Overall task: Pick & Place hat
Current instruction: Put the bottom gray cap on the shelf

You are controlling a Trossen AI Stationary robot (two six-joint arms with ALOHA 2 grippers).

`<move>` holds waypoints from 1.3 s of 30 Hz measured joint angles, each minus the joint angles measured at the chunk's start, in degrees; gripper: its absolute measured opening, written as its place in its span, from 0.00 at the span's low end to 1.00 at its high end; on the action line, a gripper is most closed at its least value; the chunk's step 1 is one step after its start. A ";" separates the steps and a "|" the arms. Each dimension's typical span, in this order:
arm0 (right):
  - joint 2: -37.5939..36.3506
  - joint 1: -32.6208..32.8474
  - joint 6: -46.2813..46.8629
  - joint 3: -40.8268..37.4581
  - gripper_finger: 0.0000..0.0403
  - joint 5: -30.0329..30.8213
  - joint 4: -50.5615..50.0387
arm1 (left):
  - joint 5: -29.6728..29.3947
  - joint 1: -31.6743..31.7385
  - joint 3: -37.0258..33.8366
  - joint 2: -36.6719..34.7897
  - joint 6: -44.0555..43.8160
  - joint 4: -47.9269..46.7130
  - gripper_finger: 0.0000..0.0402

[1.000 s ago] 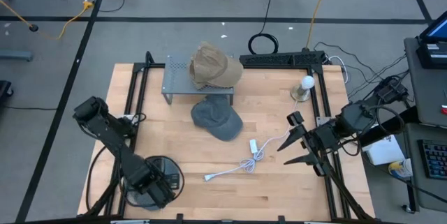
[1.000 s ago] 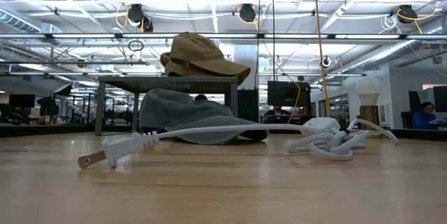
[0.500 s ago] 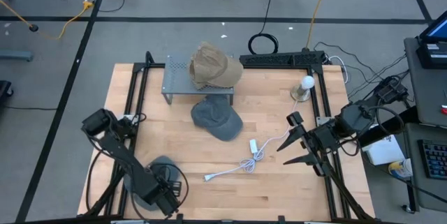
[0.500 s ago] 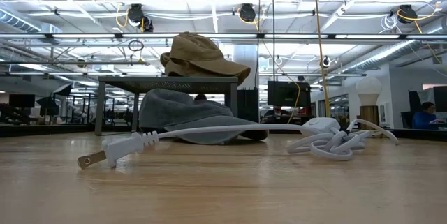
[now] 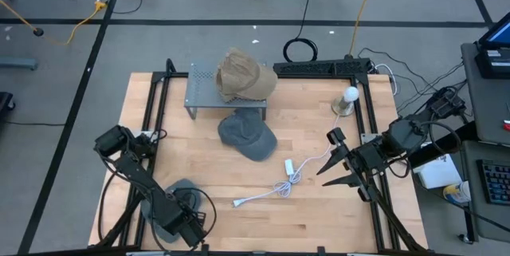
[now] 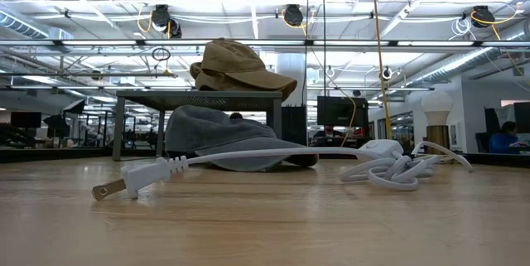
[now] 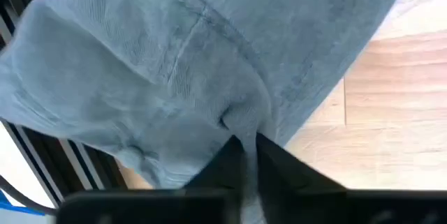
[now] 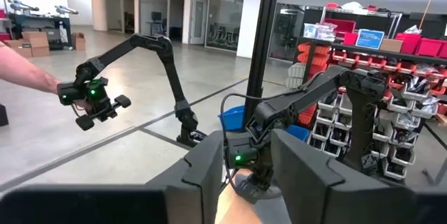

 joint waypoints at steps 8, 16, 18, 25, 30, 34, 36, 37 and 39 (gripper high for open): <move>-0.65 -0.13 16.59 0.00 0.23 1.23 2.64 | -1.74 1.79 4.88 -1.68 7.65 -7.69 0.01; -3.26 -3.14 38.62 0.00 0.42 4.06 0.66 | -12.59 6.99 19.50 -5.55 22.04 -24.72 0.00; -4.02 -4.41 42.64 0.00 0.49 4.58 -0.90 | -17.32 8.07 21.15 -7.55 24.60 -23.91 0.00; -6.02 -6.91 50.33 0.00 0.62 4.53 -3.58 | -27.89 13.59 26.25 -10.17 35.67 -24.15 0.00; -6.18 -8.04 63.71 0.00 0.63 7.50 -4.30 | -35.05 18.07 29.44 -9.97 50.14 -23.17 0.00; -5.83 -8.02 71.76 0.02 0.63 10.78 -7.73 | -39.13 22.26 31.11 -10.07 65.09 -19.28 0.00; -5.32 -8.02 74.56 0.01 0.63 13.31 -10.84 | -40.39 24.31 32.22 -9.99 72.27 -17.61 0.00; -5.08 -8.02 75.98 0.00 0.63 14.81 -12.59 | -40.78 25.28 32.81 -10.01 75.99 -16.86 0.00; -4.61 -8.02 78.85 0.00 0.63 18.31 -15.65 | -41.48 26.82 33.86 -10.04 82.89 -15.92 0.00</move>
